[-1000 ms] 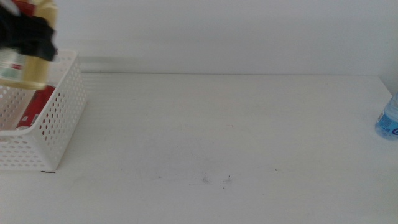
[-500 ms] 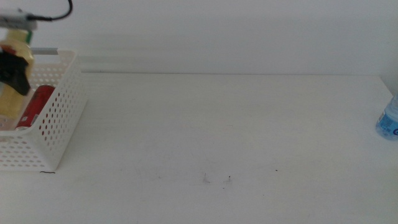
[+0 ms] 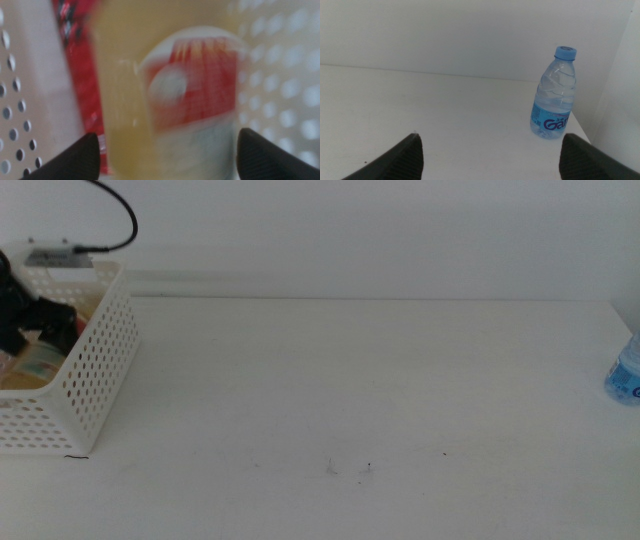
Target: Use arms to grab the bottles and put them into the dustbin to the left of the table.
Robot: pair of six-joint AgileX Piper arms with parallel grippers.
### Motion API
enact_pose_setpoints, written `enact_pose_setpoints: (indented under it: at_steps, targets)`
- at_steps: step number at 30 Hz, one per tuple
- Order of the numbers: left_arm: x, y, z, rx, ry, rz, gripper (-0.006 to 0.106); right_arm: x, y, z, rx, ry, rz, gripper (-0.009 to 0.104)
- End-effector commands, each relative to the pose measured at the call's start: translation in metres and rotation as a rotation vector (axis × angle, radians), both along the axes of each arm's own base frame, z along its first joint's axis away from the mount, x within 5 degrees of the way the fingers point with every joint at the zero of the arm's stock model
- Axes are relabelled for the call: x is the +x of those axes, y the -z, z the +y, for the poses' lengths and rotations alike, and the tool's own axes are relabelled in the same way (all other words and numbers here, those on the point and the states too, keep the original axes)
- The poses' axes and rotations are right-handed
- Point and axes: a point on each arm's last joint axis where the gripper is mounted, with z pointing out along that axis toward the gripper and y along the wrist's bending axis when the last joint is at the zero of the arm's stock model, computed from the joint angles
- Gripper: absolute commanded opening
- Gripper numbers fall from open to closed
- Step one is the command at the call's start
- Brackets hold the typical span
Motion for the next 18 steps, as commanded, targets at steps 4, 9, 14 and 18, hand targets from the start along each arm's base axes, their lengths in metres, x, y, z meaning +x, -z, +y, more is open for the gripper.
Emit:
enact_pose_setpoints:
  at_steps: [4,9,14,18]
  targets:
    - [-0.006,-0.045,-0.008,0.003,-0.035,-0.126,0.094,0.0,0.0,-0.001,-0.009,0.008,-0.009,0.079]
    - [-0.031,-0.098,-0.037,-0.001,-0.04,-0.238,0.094,0.0,0.0,-0.001,-0.009,0.008,-0.009,0.079]
    - [-0.075,-0.134,-0.085,-0.042,0.047,-0.488,0.094,0.0,0.0,-0.001,-0.009,0.008,-0.009,0.079]
    - [-0.147,-0.161,-0.128,-0.053,0.175,-0.827,0.094,0.0,0.0,-0.001,-0.009,0.008,-0.009,0.079]
